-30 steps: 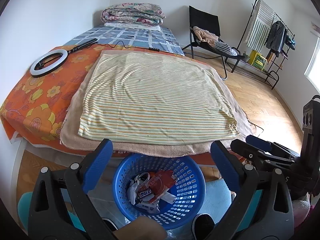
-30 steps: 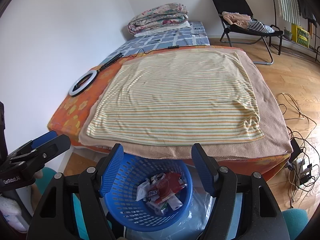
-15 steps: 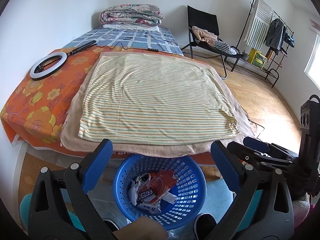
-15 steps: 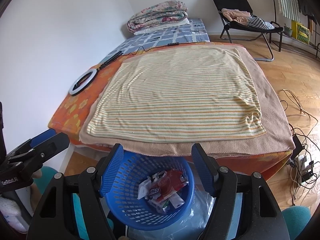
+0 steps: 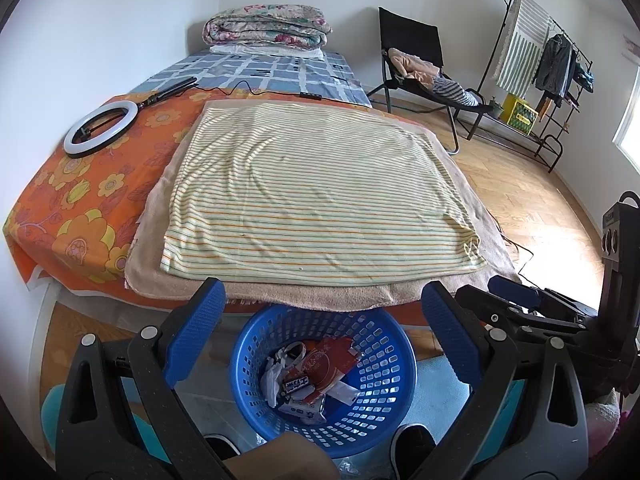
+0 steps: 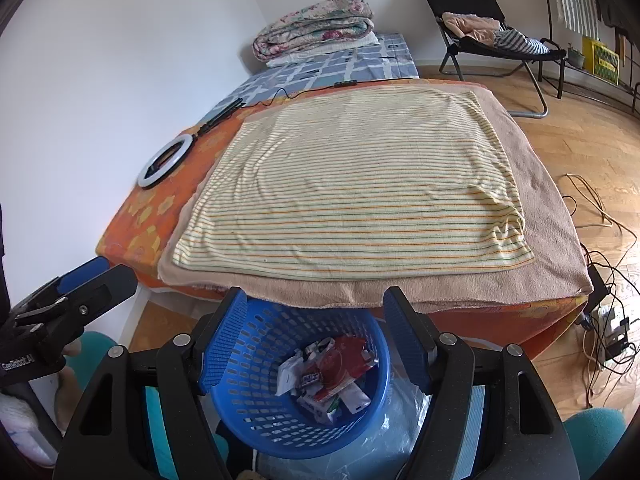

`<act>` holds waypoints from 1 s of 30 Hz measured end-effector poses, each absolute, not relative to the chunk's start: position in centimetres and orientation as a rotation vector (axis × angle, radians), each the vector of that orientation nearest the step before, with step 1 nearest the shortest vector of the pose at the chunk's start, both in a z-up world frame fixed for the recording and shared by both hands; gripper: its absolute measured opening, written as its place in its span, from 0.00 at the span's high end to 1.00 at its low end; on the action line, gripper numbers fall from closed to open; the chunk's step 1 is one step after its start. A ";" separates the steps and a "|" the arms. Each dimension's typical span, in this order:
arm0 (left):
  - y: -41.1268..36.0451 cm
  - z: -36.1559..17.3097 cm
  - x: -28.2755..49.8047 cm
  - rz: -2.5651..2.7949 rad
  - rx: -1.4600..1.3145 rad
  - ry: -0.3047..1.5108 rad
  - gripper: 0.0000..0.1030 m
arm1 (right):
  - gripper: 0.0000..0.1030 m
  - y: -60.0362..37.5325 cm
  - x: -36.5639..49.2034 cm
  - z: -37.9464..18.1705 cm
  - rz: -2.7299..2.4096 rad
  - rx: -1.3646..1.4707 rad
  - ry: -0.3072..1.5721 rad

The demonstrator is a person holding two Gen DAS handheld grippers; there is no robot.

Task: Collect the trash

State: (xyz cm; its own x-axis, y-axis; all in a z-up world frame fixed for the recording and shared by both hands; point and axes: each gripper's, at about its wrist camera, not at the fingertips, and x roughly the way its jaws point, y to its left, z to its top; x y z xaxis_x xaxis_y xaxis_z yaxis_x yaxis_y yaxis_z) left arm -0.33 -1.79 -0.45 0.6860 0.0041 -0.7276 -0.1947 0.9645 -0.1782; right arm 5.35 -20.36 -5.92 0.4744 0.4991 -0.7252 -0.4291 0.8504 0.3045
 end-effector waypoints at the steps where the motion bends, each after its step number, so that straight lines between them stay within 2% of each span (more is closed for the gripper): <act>1: -1.7 -0.5 -0.3 0.113 -0.254 0.811 0.03 | 0.32 -20.3 5.4 -6.0 0.568 0.085 0.918; 30: -2.1 -1.2 -0.1 0.136 -0.214 0.805 0.03 | 0.32 -20.2 5.5 -7.0 0.564 0.096 0.944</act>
State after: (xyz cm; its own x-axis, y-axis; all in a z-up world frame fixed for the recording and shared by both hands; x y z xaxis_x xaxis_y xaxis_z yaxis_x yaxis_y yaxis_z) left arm -0.13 -2.13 -1.21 0.6864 0.0390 -0.7262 -0.2013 0.9697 -0.1382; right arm 5.50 -20.16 -6.96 0.4541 0.4972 -0.7393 -0.4157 0.8522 0.3178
